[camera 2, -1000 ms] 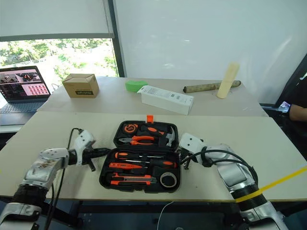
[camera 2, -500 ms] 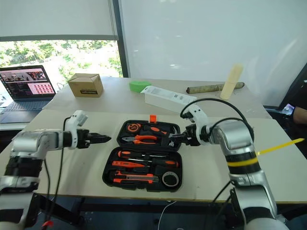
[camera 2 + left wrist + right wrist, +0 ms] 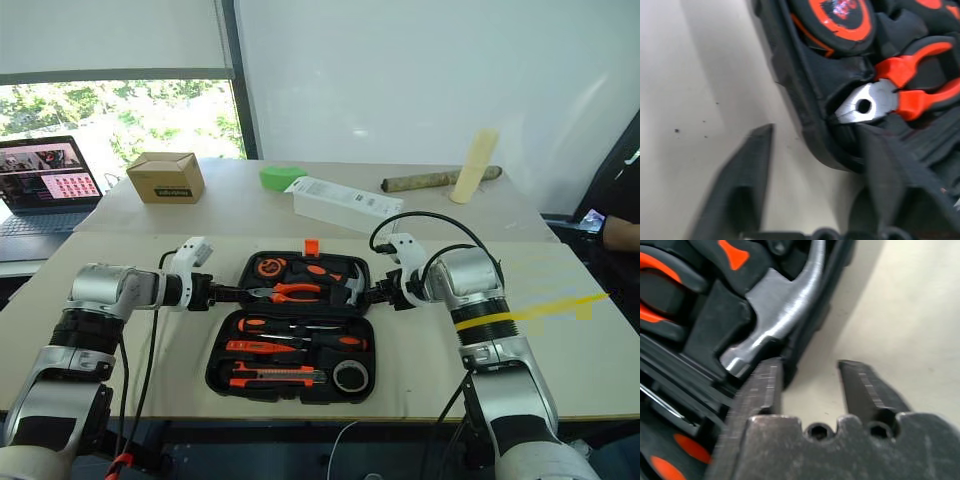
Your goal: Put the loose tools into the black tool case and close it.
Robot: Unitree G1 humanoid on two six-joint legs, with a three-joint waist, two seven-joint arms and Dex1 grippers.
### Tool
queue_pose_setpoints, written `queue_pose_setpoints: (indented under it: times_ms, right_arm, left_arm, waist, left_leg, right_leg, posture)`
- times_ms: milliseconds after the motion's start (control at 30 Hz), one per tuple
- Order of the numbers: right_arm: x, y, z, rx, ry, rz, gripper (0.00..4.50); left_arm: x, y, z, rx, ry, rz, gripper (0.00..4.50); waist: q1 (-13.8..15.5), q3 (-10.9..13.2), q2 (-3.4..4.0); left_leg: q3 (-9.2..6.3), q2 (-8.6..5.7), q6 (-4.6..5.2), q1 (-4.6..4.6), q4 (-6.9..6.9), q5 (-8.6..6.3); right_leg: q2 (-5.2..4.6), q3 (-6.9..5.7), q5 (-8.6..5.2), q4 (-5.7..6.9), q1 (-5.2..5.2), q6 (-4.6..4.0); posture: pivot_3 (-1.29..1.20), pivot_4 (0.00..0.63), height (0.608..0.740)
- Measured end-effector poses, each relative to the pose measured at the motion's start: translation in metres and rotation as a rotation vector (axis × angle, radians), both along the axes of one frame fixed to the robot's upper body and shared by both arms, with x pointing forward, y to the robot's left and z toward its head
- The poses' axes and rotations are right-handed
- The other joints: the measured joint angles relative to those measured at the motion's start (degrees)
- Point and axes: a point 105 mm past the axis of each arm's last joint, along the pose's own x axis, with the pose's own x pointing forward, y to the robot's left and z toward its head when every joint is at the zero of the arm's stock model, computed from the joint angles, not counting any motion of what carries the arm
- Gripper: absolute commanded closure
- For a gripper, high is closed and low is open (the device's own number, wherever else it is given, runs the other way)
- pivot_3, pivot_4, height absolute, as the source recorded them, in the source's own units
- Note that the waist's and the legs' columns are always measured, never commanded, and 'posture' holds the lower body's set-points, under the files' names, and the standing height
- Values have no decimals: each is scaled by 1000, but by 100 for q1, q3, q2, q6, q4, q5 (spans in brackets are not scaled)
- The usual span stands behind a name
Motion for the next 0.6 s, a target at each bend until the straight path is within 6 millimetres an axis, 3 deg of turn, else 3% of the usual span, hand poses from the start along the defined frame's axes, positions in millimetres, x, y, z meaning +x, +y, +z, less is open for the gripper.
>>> queue_pose_setpoints:
  times_ms: [67,100,167,433,600]
  right_arm:
    - [1,5,0,10,5,5,4393]
    - [1,5,0,22,11,3,4500]
    - [2,5,0,32,20,-3,4500]
    - [8,4,-2,51,-42,7,4500]
    - [0,-3,8,-44,-416,206,4500]
  left_arm:
    - [0,-1,1,-1,-4,-3,3771]
    - [1,0,3,0,-8,4,4140]
    - [1,2,3,-6,-5,15,4443]
    - [4,3,0,-46,-30,44,4443]
    - [0,5,2,-108,-243,0,4443]
  waist:
    - [0,0,0]
    - [-1,-1,0]
    - [0,-2,2]
    - [-3,-2,1]
    - [42,-1,1]
  left_leg:
    - [1,1,0,4,1,1]
    - [0,1,0,7,1,1]
    - [3,0,0,17,0,1]
    - [0,2,-1,31,-1,3]
    - [-2,1,-9,-7,-4,8]
  right_leg:
    - [0,2,0,4,3,0]
    - [0,3,0,6,4,0]
    - [-1,11,0,13,8,0]
    - [-1,13,5,21,18,-7]
    - [-2,6,5,11,-14,-7]
  posture:
    - [0,150,740]
    - [0,150,740]
    - [0,150,740]
    - [0,150,740]
    - [0,150,740]
